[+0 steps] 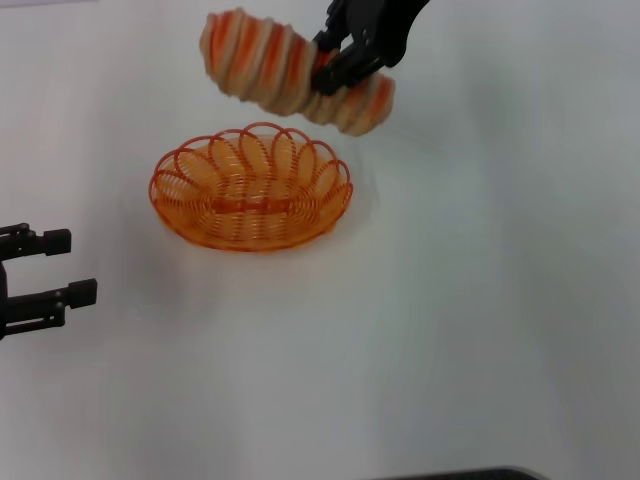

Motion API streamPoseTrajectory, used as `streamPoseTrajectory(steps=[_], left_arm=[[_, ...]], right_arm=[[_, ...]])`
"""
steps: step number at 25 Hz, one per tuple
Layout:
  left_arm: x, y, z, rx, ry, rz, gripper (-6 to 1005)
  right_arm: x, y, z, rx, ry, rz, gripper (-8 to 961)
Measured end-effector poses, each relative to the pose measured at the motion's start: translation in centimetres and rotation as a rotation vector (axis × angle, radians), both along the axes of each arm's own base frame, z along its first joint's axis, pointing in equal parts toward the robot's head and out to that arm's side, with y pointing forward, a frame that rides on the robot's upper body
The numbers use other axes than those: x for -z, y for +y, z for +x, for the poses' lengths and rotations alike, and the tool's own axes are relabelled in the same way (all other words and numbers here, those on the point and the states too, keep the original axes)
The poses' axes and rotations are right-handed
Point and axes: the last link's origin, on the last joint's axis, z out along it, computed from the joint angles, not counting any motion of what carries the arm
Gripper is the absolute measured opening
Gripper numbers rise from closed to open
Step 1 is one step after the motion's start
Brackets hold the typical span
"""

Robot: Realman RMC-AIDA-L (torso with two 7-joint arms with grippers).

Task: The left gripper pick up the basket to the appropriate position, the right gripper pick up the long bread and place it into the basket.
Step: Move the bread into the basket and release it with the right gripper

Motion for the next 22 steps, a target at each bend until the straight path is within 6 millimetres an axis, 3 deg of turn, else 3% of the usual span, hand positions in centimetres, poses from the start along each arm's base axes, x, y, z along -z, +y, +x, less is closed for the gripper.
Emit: streamPoseTrajectory(steps=[14, 22], left_arm=[[0.3, 0.2, 0.2, 0.005, -0.004, -0.011, 725], [0.3, 0.3, 0.3, 0.007, -0.007, -0.017, 726]], right_arm=[[4.7, -1.6, -0.3, -0.077, -0.094, -0.064, 344], [6.6, -1.2, 0.2, -0.097, -0.115, -0.061, 345]])
